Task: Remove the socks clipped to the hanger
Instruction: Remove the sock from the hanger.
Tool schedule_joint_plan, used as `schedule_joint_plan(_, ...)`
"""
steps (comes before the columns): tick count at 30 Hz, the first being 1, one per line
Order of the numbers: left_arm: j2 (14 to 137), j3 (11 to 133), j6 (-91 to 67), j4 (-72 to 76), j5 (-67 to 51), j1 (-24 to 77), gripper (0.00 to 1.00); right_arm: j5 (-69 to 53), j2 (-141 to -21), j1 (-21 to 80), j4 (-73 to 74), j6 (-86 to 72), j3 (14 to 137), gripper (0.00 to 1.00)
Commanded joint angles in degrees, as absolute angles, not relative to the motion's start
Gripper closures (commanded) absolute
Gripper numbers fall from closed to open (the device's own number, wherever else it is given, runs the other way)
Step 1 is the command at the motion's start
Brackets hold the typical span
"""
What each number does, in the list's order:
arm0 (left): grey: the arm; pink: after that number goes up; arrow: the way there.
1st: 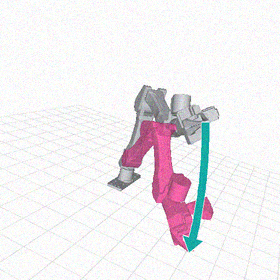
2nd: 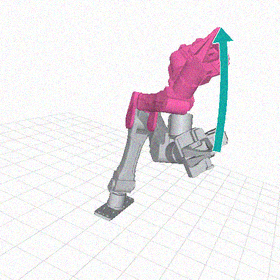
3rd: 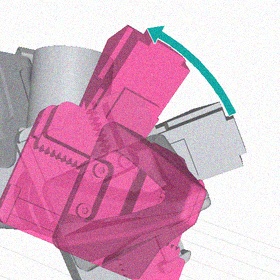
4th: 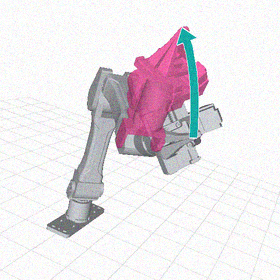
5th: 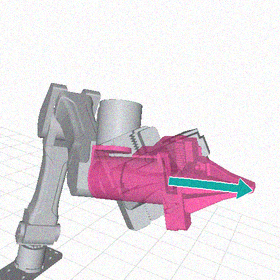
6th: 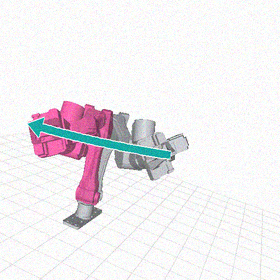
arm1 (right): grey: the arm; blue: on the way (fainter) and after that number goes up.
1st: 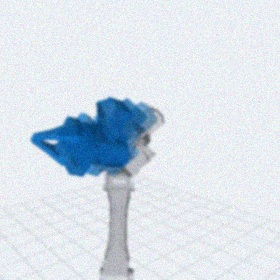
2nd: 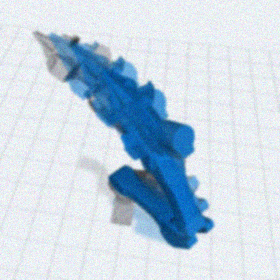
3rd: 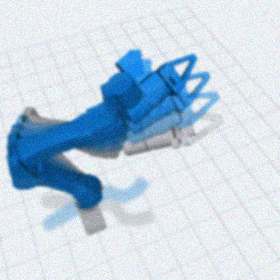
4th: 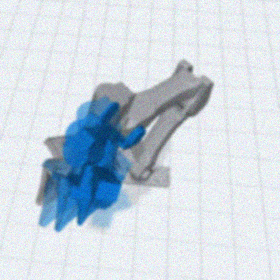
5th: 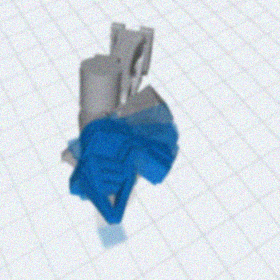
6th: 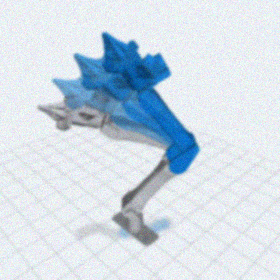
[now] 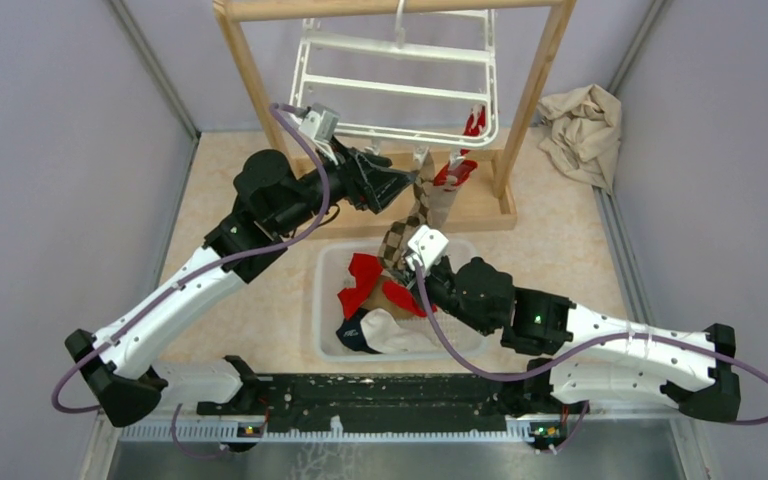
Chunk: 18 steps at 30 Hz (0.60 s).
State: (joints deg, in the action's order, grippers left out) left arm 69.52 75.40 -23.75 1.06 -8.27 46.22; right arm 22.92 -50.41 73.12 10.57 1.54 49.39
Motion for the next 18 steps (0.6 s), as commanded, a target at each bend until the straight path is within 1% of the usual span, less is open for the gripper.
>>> schedule_joint_plan(1,69.4,76.5,-24.2,3.7,-5.5,46.1,0.23,25.0,-50.0,73.6,8.7,1.8,50.7,1.0)
schedule_joint_plan(8,70.4,75.7,-24.3,5.5,-2.0,46.3,0.25,25.6,-53.1,73.7,8.8,1.7,52.3,1.0)
schedule_joint_plan(17,74.4,78.7,-21.9,4.5,-0.5,47.9,0.27,28.7,-54.1,73.7,11.3,1.5,54.3,1.0)
schedule_joint_plan(18,74.8,78.9,-21.5,4.3,1.2,48.2,0.27,28.9,-54.2,73.7,11.7,1.5,54.6,1.0)
